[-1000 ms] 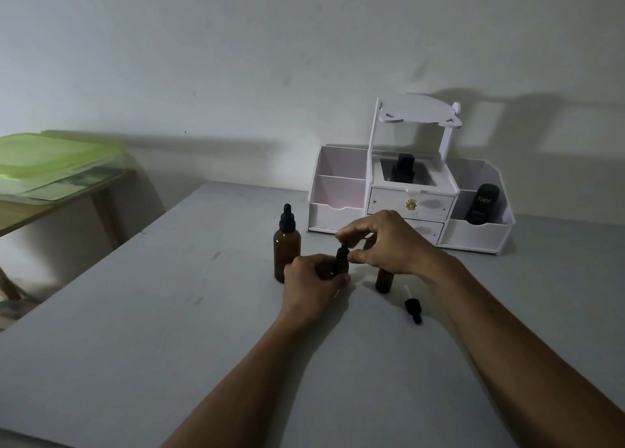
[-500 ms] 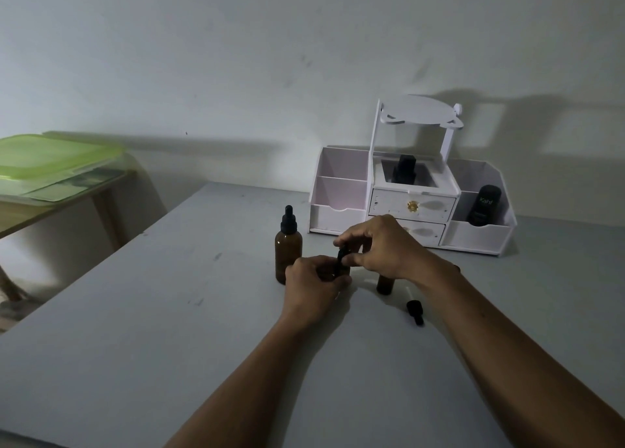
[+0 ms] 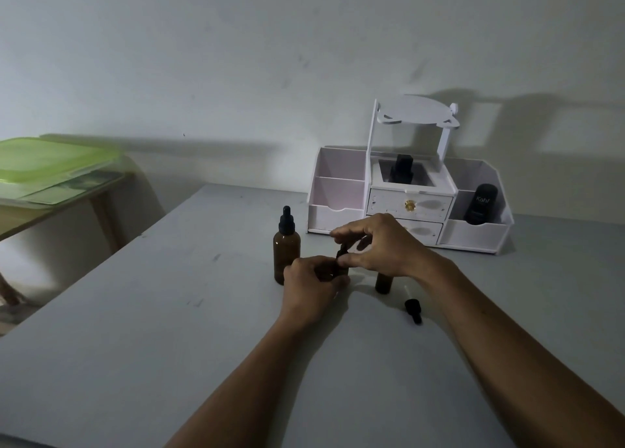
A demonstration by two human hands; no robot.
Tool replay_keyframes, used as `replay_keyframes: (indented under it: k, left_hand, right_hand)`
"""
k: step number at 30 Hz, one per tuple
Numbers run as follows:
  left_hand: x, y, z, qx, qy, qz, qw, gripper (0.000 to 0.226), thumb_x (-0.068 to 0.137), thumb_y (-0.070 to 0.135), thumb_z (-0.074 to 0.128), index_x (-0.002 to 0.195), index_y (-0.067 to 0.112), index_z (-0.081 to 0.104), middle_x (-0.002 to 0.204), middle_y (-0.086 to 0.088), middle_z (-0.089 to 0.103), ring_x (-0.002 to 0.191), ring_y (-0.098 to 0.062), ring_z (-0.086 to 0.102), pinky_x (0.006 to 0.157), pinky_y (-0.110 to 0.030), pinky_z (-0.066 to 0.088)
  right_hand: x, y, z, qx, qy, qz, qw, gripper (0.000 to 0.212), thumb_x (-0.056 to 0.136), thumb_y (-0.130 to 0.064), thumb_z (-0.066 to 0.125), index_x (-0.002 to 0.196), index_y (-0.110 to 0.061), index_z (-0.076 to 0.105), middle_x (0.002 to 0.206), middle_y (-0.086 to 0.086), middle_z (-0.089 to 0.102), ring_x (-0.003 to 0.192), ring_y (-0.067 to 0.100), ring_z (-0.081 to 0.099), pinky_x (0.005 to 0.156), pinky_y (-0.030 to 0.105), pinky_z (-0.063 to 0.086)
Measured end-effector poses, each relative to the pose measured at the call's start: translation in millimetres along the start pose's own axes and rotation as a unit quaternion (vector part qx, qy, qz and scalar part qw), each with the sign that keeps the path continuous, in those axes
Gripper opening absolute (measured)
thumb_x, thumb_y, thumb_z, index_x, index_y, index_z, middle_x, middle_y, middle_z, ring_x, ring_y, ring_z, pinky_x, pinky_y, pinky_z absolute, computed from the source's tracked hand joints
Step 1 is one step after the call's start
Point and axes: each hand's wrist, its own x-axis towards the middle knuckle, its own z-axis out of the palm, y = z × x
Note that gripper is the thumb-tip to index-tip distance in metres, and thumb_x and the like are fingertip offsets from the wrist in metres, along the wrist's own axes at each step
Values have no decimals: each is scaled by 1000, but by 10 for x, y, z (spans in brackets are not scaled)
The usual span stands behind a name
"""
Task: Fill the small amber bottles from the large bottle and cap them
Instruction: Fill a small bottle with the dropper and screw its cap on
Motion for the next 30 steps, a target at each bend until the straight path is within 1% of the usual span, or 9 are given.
replay_keyframes:
  k: [3,5,7,10,14,18,23,26,30]
  left_hand:
    - [4,0,-6,-2,-2,-2,1000,35,82,16,78,116,12,72,109,-2,75,84,-5,66,87,-16,50]
    - [3,10,-11,-1,-3,-1,1000,36,82,16,78,117,12,72,109,-3,75,86,-5,65,88,-16,49]
    - [-2,17,-11,1,-3,-1,1000,34,83,15,77,116,12,72,109,-3,75,85,-5,65,88,-16,49]
    - [-1,12,-2,-2,-4,-2,1000,34,83,15,77,116,12,72,109,-2,75,85,-4,65,86,-15,49]
    - [4,17,2,-3,-7,-10,1000,37,83,15,77,119,12,71,111,-2,74,88,-5,65,91,-19,51]
    - [-8,16,-12,0,-9,-5,1000,32,84,14,76,116,12,72,109,-2,75,83,-2,64,92,-20,53]
    - [-5,14,-12,4,-12,-10,1000,34,83,15,77,117,13,72,109,1,75,74,9,60,68,0,43]
    - [-31,34,-4,2,-4,-16,1000,32,85,10,74,117,10,72,101,8,71,72,8,59,57,4,40]
    - [-49,39,22,0,-8,-12,1000,34,87,8,72,120,8,69,107,1,72,70,5,59,54,4,40]
  right_hand:
    - [6,23,-5,-1,6,5,1000,34,76,-8,84,108,-17,77,99,-6,76,78,-7,67,76,8,53]
    - [6,18,0,1,22,16,1000,31,73,-17,88,103,-15,78,94,-4,76,80,-1,69,78,16,56]
    - [3,4,-3,3,18,17,1000,38,72,-23,89,107,-16,77,94,-5,75,81,2,70,77,16,55]
    - [8,17,4,6,1,4,1000,39,76,-13,85,114,-18,75,99,-9,75,83,-4,69,74,9,52]
    - [18,13,39,4,31,26,999,26,73,-21,88,97,-15,79,86,-6,74,76,0,67,73,16,51]
    - [19,12,15,-5,11,10,1000,44,73,-23,88,115,-18,74,100,-7,75,83,0,69,72,11,51]
    - [15,15,22,-6,14,17,1000,31,76,-8,85,105,-16,78,99,-2,77,82,1,68,76,13,53]
    - [6,-8,26,0,20,22,1000,29,75,-10,86,104,-13,78,98,1,77,84,7,71,79,16,55]
    - [15,-11,16,-9,9,24,1000,33,76,-11,85,108,-13,77,101,1,77,86,8,71,83,20,57]
